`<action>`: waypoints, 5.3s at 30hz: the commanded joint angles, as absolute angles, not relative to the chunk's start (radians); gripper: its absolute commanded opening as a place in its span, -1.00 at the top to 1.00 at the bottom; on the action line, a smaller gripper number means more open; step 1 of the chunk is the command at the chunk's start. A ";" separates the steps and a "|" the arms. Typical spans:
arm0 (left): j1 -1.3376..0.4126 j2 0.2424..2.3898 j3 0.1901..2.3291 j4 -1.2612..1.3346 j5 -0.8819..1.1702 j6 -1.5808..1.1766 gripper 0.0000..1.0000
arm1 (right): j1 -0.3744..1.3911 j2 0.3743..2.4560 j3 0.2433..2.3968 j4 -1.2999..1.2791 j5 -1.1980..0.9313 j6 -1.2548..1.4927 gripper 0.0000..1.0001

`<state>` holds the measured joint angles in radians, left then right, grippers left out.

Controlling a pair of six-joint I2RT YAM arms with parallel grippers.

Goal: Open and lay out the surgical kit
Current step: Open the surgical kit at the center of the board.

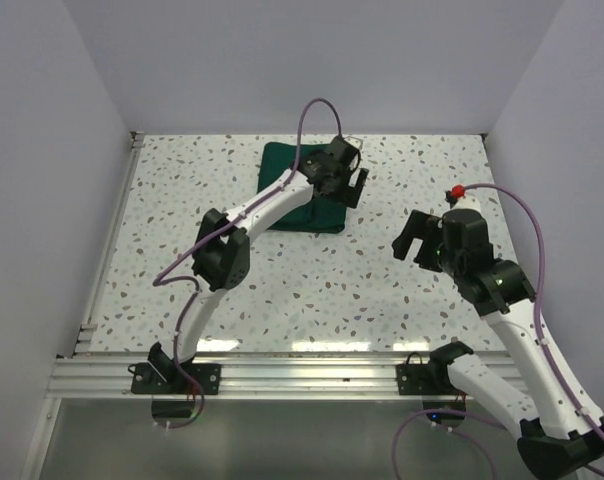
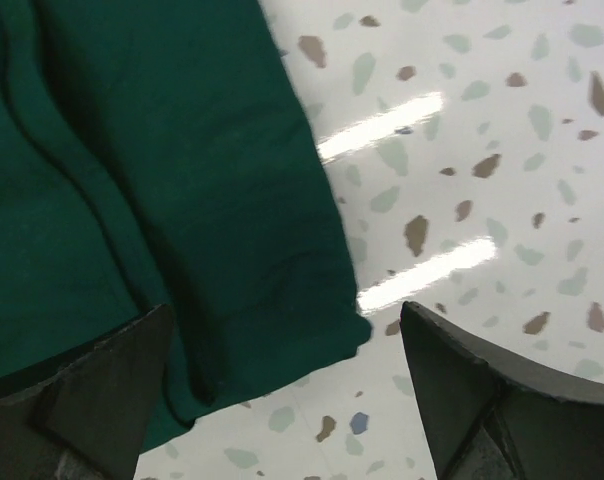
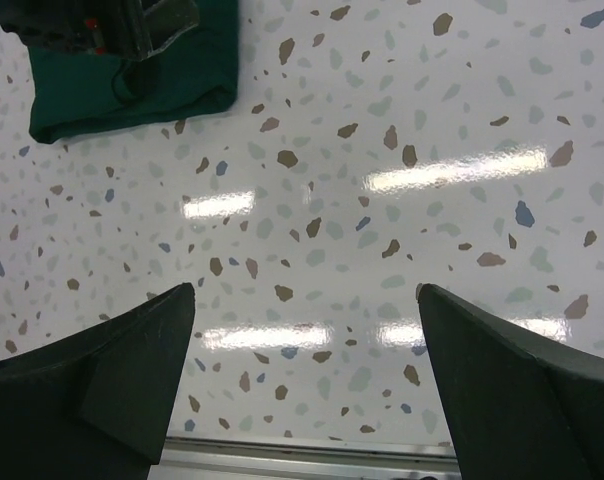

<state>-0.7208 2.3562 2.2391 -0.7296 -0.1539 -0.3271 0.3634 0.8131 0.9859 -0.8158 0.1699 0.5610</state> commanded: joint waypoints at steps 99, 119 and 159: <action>-0.144 1.807 1.321 -0.569 -0.169 -0.307 -0.99 | 0.433 1.930 1.805 -0.953 0.409 0.440 1.00; -0.155 1.637 1.106 -0.548 -0.134 -0.351 -0.99 | 0.259 1.813 1.620 -0.823 0.367 0.472 -0.69; -0.178 1.511 0.999 -0.555 -0.115 -0.353 -0.99 | 0.066 2.562 2.421 -0.884 0.370 0.545 0.10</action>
